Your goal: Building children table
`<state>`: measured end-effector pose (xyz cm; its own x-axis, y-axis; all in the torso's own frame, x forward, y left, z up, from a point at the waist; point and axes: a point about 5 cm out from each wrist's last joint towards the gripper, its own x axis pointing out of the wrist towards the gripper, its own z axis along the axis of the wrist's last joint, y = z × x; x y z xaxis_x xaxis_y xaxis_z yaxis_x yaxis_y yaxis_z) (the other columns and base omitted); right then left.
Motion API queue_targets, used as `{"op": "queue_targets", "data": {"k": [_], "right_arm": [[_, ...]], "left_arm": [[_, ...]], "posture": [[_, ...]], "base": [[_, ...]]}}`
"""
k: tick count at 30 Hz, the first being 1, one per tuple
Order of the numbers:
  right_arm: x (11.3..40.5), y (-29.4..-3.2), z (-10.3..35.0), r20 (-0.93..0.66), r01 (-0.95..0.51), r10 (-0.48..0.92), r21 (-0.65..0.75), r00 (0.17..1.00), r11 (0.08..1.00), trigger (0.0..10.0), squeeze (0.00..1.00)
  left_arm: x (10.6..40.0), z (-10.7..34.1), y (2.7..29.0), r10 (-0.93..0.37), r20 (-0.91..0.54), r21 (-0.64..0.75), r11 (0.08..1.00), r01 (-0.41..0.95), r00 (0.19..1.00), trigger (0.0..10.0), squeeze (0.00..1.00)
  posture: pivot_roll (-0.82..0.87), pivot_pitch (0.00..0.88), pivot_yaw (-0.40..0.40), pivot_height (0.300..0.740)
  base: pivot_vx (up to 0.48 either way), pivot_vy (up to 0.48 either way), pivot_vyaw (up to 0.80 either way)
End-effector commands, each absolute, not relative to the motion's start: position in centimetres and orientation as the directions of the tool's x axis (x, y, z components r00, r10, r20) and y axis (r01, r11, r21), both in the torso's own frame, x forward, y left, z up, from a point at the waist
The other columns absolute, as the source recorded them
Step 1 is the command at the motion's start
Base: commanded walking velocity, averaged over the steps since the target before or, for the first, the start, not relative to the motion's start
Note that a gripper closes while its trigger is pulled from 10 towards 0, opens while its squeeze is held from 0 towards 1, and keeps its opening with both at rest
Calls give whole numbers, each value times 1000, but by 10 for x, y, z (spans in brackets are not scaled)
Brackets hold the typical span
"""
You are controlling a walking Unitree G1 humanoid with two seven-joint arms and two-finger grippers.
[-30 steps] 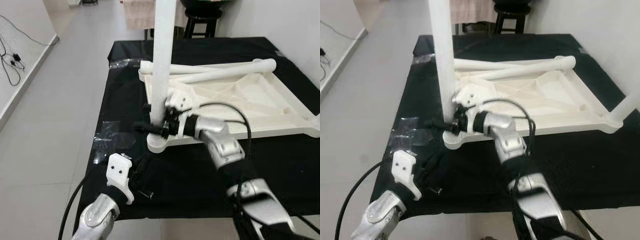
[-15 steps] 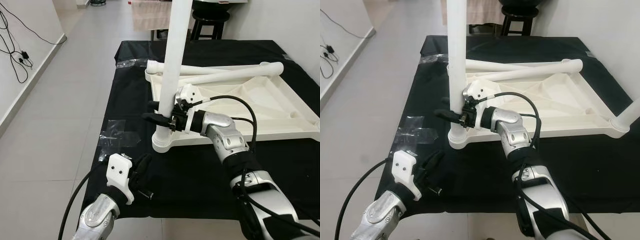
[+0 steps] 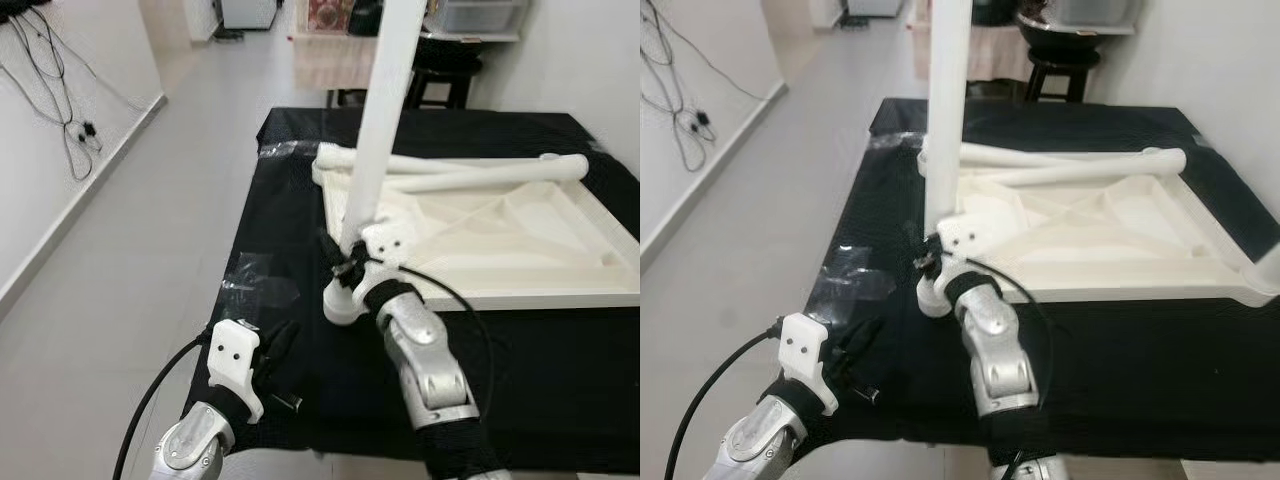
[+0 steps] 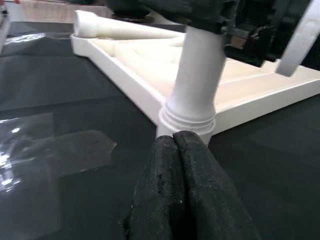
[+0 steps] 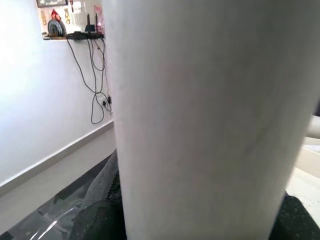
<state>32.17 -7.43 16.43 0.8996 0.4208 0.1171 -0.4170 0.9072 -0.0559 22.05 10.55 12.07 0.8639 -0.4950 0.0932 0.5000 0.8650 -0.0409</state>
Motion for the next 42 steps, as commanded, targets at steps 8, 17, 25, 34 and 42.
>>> {"op": "queue_targets", "data": {"k": [8,17,25,34,42], "right_arm": [[336,-85,152,12,-353,355,-95,935,931,10000,741],[346,-86,182,100,-512,518,-80,849,855,10000,373],[353,-97,204,4,-873,892,-203,453,444,10000,0],[362,-101,209,-13,-919,928,-143,374,368,2627,0],[365,-106,207,-7,-919,928,-141,372,368,0,0]], "left_arm": [[220,118,104,-500,84,-43,863,504,862,10000,0],[221,118,103,-501,86,-48,861,506,861,10000,0],[222,118,101,-500,89,-51,861,506,861,10000,0],[222,118,101,-501,89,-53,861,506,861,10000,0],[221,118,101,-500,89,-53,861,505,862,10000,0]], "posture": [[43,116,-28,740],[42,112,-33,740],[47,104,-37,740],[51,102,-37,740],[53,102,-35,740]], "base": [[0,0,0],[0,0,0],[0,0,0],[0,0,0],[0,0,0]]}}
